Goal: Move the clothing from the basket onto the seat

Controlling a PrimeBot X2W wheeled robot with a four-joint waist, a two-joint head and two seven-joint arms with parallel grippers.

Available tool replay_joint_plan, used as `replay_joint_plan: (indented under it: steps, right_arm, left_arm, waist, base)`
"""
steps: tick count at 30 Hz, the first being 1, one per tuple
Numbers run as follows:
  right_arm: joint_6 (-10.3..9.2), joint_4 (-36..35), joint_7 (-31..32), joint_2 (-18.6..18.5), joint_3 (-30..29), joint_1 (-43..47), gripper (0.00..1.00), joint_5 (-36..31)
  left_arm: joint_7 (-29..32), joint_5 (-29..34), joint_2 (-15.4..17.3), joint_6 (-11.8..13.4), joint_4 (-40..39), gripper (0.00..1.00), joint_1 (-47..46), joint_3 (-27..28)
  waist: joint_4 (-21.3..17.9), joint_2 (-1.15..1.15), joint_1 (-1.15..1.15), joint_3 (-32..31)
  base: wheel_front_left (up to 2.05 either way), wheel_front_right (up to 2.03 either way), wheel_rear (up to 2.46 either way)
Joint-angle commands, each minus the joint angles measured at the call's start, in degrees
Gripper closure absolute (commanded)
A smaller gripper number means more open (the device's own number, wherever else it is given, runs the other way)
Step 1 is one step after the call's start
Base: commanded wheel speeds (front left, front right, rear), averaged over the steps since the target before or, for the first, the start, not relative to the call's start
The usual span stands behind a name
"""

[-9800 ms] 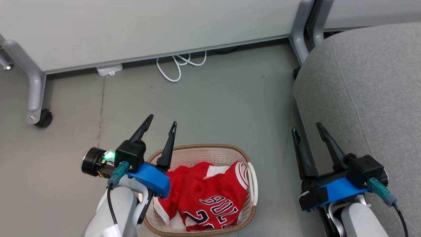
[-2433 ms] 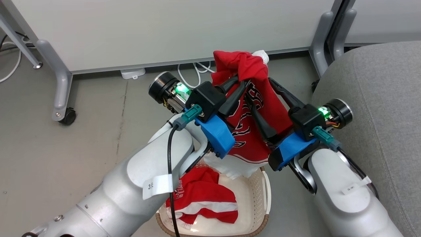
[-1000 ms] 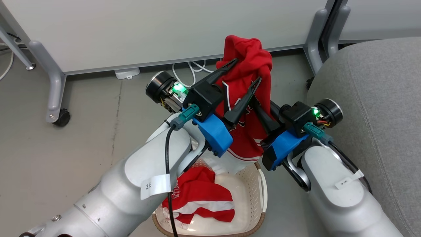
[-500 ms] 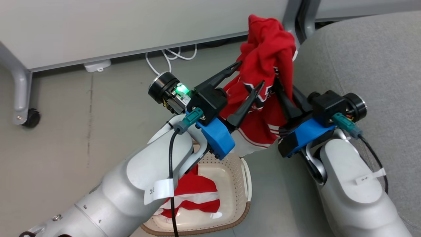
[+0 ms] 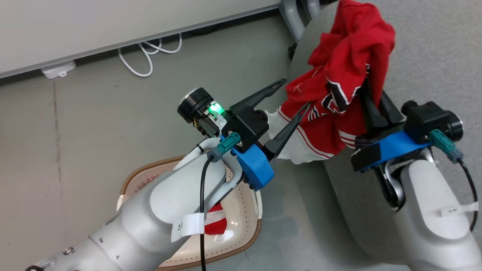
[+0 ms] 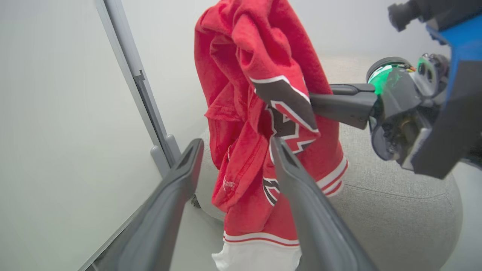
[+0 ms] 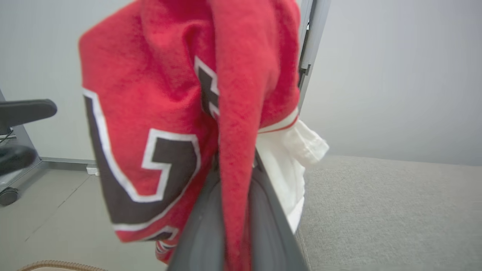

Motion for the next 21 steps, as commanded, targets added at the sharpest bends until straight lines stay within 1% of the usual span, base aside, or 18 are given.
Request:
replay_joint_plan:
  steps: [1, 13, 21]
  right_arm:
    - [0.02, -0.7, -0.2, -0.3, -0.6, 1.0, 1.0, -0.4]
    - [0.01, -6.7, -0.2, -0.1, -8.8, 7.9, 1.0, -0.5]
    - [0.02, -8.9, -0.2, 0.7, -11.8, 11.4, 1.0, -0.4]
  left_arm:
    - [-0.1, 0.2, 0.3, 0.0, 0.0, 0.0, 0.7, -0.2]
    - [-0.2, 0.7, 0.0, -0.2, 0.0, 0.0, 1.9, -2.0]
    - [-0.2, 0.9, -0.5, -0.5, 0.2, 0.0, 2.3, -2.8]
  waist:
    - [-1.0, 0.0, 0.0, 0.7]
    - [-5.0, 0.0, 0.0, 1.6]
    - [-6.3, 0.0, 0.0, 2.0]
  base:
    - [0.0, 0.0, 0.0]
    - [0.0, 0.0, 0.0]
    - [0.0, 0.0, 0.0]
